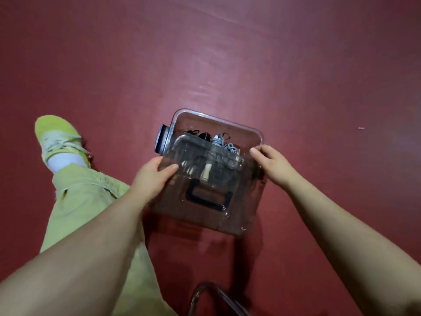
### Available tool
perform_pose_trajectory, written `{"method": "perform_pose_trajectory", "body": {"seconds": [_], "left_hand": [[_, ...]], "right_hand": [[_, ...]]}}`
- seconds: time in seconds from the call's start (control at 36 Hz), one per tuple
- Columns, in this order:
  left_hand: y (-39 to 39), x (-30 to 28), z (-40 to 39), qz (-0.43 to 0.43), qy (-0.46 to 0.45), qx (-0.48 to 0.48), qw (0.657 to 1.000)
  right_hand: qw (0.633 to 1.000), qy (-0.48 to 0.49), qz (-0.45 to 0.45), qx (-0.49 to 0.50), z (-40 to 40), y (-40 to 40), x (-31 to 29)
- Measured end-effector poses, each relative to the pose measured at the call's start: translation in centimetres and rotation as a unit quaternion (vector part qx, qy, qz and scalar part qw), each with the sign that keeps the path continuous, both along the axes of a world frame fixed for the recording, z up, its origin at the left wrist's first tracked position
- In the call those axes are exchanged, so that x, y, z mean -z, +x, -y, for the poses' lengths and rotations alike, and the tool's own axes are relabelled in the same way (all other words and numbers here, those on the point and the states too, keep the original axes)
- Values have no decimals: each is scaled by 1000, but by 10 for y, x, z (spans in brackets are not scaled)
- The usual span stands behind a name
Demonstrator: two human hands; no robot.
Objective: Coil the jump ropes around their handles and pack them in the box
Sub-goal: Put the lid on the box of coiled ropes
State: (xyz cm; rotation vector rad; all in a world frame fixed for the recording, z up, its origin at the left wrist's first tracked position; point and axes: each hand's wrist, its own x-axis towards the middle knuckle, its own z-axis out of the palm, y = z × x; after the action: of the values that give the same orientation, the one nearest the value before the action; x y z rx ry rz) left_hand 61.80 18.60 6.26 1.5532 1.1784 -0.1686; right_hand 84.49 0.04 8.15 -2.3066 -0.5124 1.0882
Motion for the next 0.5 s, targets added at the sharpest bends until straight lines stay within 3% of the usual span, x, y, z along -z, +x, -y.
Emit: {"method": "perform_pose_trajectory", "body": {"seconds": [0.17, 0.31, 0.39, 0.5], "left_hand": [[11, 25, -18, 35, -67, -75, 994], [23, 38, -23, 15, -23, -131, 991], [38, 32, -22, 7, 73, -81, 994], [51, 38, -30, -32, 100, -28, 994]], "right_hand": [[947, 101, -133, 273, 13, -2, 24], [944, 78, -112, 300, 10, -24, 44], [947, 60, -69, 308, 8, -32, 55], [957, 38, -10, 286, 10, -33, 62]]}}
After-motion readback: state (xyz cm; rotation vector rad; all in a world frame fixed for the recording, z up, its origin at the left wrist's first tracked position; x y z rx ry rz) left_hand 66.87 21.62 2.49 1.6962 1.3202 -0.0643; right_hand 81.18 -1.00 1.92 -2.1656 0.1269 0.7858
